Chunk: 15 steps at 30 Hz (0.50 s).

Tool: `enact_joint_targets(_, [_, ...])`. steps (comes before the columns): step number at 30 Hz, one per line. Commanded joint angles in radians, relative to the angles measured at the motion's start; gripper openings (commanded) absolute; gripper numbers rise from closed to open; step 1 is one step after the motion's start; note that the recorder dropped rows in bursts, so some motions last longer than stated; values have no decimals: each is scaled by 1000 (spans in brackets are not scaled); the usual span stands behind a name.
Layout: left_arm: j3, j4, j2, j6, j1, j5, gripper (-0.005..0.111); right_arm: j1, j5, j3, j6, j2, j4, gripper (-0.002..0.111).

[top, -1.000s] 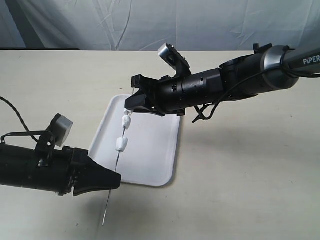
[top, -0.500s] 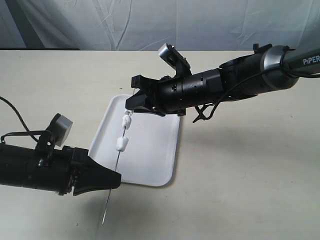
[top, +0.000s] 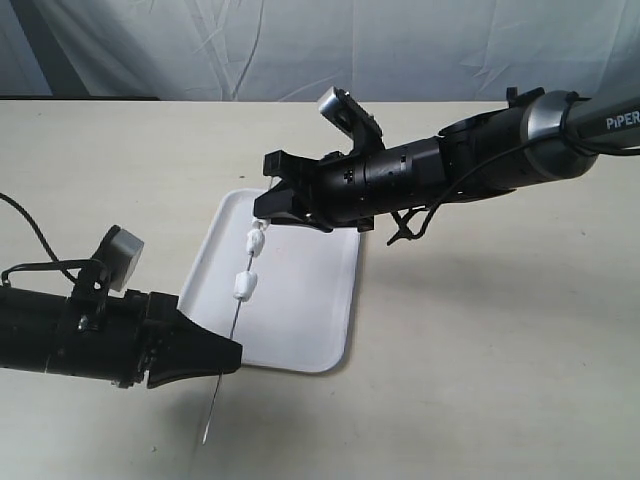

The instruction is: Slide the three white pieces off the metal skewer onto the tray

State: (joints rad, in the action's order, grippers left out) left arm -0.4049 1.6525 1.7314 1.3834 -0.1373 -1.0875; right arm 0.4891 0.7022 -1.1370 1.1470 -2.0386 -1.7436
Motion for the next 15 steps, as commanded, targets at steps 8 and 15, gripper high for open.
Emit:
enact_joint_targets(8, [20, -10, 2, 5, 5, 0, 0, 0, -13, -10, 72, -1, -1, -1])
enact_joint_targets(15, [164, 53, 2, 122, 5, -27, 0, 0, -58, -66, 74, -1, -1, -1])
